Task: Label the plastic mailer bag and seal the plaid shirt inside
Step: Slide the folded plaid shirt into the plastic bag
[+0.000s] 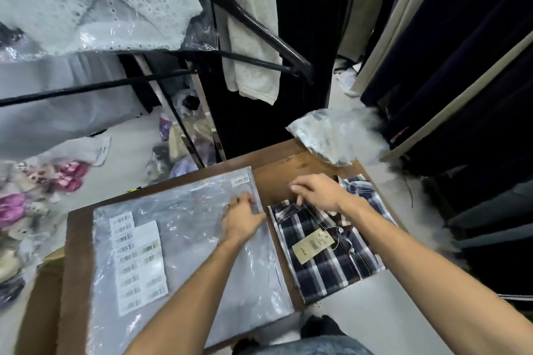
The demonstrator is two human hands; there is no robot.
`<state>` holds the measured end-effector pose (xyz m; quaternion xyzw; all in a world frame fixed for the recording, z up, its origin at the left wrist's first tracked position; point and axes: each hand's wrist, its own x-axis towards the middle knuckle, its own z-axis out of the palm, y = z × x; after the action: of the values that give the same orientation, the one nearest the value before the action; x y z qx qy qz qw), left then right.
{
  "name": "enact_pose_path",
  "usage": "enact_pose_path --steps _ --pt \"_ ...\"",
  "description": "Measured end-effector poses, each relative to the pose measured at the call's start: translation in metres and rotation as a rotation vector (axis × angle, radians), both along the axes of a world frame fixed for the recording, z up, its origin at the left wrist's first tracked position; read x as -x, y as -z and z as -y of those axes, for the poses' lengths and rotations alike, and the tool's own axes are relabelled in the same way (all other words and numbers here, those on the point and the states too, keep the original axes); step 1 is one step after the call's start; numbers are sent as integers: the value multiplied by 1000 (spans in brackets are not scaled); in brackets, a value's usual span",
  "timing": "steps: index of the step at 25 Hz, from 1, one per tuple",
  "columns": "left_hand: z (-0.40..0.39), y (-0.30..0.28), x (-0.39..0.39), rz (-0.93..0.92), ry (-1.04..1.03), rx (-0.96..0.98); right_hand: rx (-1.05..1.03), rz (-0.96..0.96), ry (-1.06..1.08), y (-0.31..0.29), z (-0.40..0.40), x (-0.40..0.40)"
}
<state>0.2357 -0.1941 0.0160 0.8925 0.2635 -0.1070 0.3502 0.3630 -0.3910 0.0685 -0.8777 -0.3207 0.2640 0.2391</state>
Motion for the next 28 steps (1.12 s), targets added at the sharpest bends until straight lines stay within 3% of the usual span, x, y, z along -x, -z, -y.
enact_pose_path --steps 3,8,12,15,18,20,25,28 --pt "14 3 3 -27 -98 -15 72 -2 -188 2 -4 -15" --pt "27 2 0 -133 -175 -49 372 80 -526 18 -8 -42" --pt "27 -1 5 -66 -227 67 382 80 -661 33 -21 -47" --pt "27 -3 20 -51 -278 115 287 -42 -744 45 -28 -50" --pt "28 -4 31 -24 -275 173 79 -318 -704 42 -24 -56" --pt "28 -8 34 4 -287 193 -19 -400 -645 32 -21 -61" --pt "20 -15 43 72 -280 176 -161 -282 -326 33 -10 -77" --pt "15 -18 50 93 -267 200 -288 -367 -145 35 -8 -79"
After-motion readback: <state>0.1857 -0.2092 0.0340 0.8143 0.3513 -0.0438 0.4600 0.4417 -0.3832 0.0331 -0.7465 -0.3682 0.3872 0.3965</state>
